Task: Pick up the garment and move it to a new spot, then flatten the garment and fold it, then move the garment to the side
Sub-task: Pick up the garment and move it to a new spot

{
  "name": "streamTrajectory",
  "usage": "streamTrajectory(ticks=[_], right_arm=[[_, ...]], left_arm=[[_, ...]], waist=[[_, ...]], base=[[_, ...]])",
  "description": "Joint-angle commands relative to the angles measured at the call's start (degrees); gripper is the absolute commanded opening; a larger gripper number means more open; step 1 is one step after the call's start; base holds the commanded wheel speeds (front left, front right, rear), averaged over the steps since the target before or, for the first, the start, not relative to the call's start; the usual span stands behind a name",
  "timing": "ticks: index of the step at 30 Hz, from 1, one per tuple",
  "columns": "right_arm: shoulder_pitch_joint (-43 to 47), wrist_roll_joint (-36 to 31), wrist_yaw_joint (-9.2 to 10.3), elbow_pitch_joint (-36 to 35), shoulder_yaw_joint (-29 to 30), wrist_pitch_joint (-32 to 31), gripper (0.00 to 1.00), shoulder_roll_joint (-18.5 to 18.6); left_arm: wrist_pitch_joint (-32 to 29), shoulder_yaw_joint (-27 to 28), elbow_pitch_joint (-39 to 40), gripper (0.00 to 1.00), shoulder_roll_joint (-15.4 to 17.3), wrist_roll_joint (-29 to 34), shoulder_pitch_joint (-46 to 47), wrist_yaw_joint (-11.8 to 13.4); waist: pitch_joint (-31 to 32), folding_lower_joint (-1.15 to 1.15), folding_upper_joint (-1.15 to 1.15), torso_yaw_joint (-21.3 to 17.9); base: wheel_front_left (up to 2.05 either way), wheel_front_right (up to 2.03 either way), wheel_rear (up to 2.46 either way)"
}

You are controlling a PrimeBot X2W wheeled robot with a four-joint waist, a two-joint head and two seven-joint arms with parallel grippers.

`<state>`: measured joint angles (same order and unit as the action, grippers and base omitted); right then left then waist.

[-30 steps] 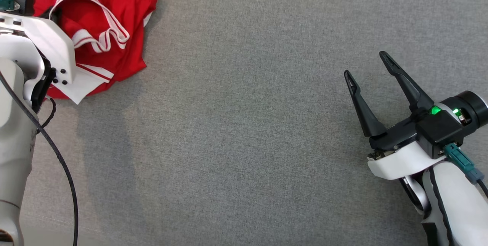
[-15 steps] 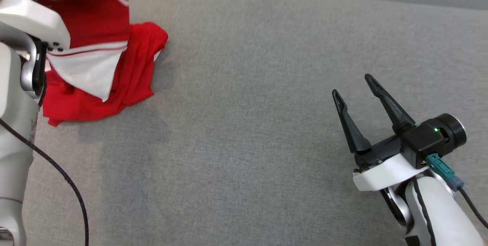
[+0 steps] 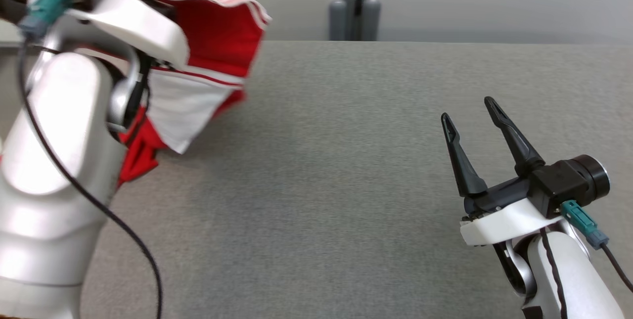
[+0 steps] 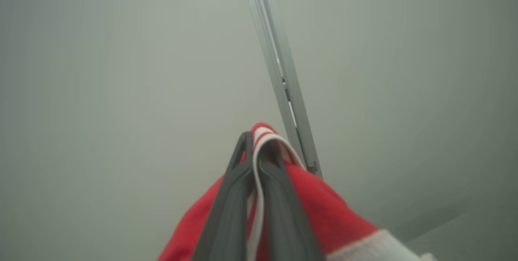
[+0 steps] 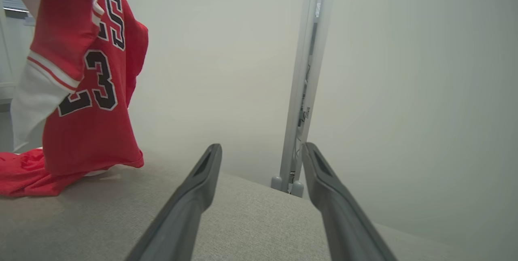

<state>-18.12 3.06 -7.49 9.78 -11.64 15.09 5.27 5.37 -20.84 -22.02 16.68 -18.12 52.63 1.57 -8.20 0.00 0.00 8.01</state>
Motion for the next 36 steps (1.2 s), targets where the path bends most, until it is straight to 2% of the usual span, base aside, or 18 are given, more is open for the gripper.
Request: streamTrajectory(ticks=[1, 7, 10, 11, 21, 27, 28, 29, 30, 31, 36], right_arm=[[0.52, -0.33, -0.01, -0.37, 0.44, 0.17, 1.00, -0.16], [-1.22, -0.60, -0.01, -1.64, 2.75, 0.13, 1.00, -0.65], [-1.74, -0.51, -0.01, -2.78, 4.61, 0.13, 1.00, -0.99], [-2.33, -0.46, -0.01, -3.24, 5.28, 0.13, 1.00, -1.30], [-4.12, 0.66, -0.01, -5.33, 9.04, 0.13, 1.00, -2.25], [-4.72, 3.15, -0.01, -5.19, 9.99, 0.13, 1.00, -2.27], [-4.81, 3.37, -0.01, -5.06, 10.00, 0.13, 1.00, -2.30], [-4.89, 3.64, -0.01, -4.98, 9.90, 0.13, 1.00, -2.31], [-4.91, 3.75, -0.01, -4.89, 9.84, 0.13, 1.00, -2.31], [-4.85, 3.98, -0.01, -4.83, 9.76, 0.13, 1.00, -2.31], [-4.25, 3.92, -0.01, -4.26, 9.56, 0.13, 1.00, -2.29]], left_arm=[[-1.50, -0.87, 1.73, 0.00, -0.40, 0.28, -0.94, -0.38], [-10.09, -7.08, 9.12, 0.00, -1.91, 1.49, -3.58, -1.47], [-12.19, -10.14, 10.57, 0.00, -2.85, 2.52, -4.91, -1.91], [-12.68, -11.88, 10.35, 0.00, -3.72, 3.33, -5.41, -1.86], [-9.27, -15.94, 1.68, 0.00, -10.96, 2.83, -3.43, -0.92], [-4.73, -18.19, -6.80, 0.00, -13.01, 3.29, -0.07, 0.31], [-4.24, -18.75, -8.44, 0.15, -13.12, 3.52, 0.40, 0.61], [-3.84, -19.30, -10.09, 0.45, -13.22, 3.49, 0.83, 0.75], [-3.24, -19.81, -11.58, 0.50, -13.34, 3.42, 1.15, 0.92], [-2.76, -20.25, -12.92, 0.99, -13.43, 3.09, 1.33, 0.97], [-0.09, -21.75, -17.59, 1.00, -13.66, 1.06, 2.46, 1.31]], waist=[[0.59, 0.00, 0.00, -2.31], [-1.52, 0.00, 0.00, -8.27], [-3.38, 0.00, 0.00, -11.37], [-4.81, 0.00, 0.00, -13.63], [-11.62, 0.00, 0.00, -24.40], [-13.74, 0.00, 0.00, -28.73], [-13.91, 0.00, 0.00, -29.15], [-14.02, 0.00, 0.00, -29.45], [-14.08, 0.00, 0.00, -29.61], [-14.10, 0.00, 0.00, -29.72], [-13.34, 0.00, 0.00, -28.64]], base=[[0.00, 0.00, 0.00], [0.00, 0.00, 0.00], [0.00, 0.00, 0.00], [0.00, 0.00, 0.00], [0.00, 0.00, 0.00], [0.00, 0.00, 0.00], [0.00, 0.00, 0.00], [0.00, 0.00, 0.00], [0.00, 0.00, 0.00], [0.00, 0.00, 0.00], [0.00, 0.00, 0.00]])
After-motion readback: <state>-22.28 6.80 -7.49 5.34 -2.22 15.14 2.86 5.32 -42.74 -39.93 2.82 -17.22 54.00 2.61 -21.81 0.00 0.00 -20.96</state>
